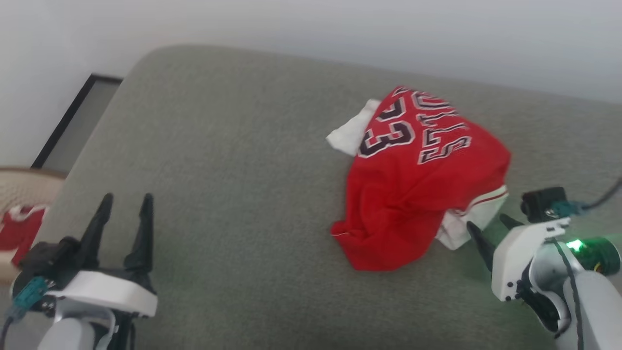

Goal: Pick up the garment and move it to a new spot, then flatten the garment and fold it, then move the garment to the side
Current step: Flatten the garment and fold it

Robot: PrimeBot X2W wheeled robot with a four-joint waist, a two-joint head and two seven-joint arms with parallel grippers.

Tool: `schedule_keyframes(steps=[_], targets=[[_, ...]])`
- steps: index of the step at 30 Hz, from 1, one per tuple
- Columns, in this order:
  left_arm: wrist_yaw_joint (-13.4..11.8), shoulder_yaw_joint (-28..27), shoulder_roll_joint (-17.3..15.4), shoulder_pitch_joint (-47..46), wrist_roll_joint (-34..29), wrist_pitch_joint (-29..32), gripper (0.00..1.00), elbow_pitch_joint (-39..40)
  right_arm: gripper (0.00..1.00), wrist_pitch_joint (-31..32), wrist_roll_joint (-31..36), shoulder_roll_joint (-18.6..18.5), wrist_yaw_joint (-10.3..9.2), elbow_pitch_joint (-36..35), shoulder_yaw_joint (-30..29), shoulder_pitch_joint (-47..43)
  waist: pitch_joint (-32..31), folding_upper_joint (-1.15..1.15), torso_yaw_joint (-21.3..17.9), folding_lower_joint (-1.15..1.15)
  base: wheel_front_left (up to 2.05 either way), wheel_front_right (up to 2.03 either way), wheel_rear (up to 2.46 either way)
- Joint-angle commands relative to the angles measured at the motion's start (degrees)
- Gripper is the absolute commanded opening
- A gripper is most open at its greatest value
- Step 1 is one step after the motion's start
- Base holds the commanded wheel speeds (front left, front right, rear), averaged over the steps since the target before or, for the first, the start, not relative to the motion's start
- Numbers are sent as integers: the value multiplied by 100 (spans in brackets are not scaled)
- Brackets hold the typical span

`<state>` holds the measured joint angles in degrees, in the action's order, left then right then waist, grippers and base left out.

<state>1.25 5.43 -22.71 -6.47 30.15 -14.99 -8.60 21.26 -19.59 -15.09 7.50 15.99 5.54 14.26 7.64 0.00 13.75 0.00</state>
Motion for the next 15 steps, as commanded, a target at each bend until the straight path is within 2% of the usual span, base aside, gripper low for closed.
schedule_keyframes(steps=[1,8,9,10,15], targets=[[51,17,83,-128,-89,-27,100,-11,100,197,25,-55,-2,126,80,124,245,0,219,0,0,0,0],[207,61,354,-394,-165,-27,100,-193,100,942,289,-204,-2,771,572,496,503,0,447,0,0,0,0],[224,42,408,-428,-149,-27,100,-212,79,1047,291,-229,-2,854,655,534,526,0,462,0,0,0,0],[256,19,450,-456,-136,-27,100,-229,1,1117,295,-241,-2,907,711,562,546,0,467,0,0,0,0],[347,-90,577,-476,-230,-27,100,-330,0,1345,240,-498,-8,816,861,720,580,0,409,0,0,0,0]])
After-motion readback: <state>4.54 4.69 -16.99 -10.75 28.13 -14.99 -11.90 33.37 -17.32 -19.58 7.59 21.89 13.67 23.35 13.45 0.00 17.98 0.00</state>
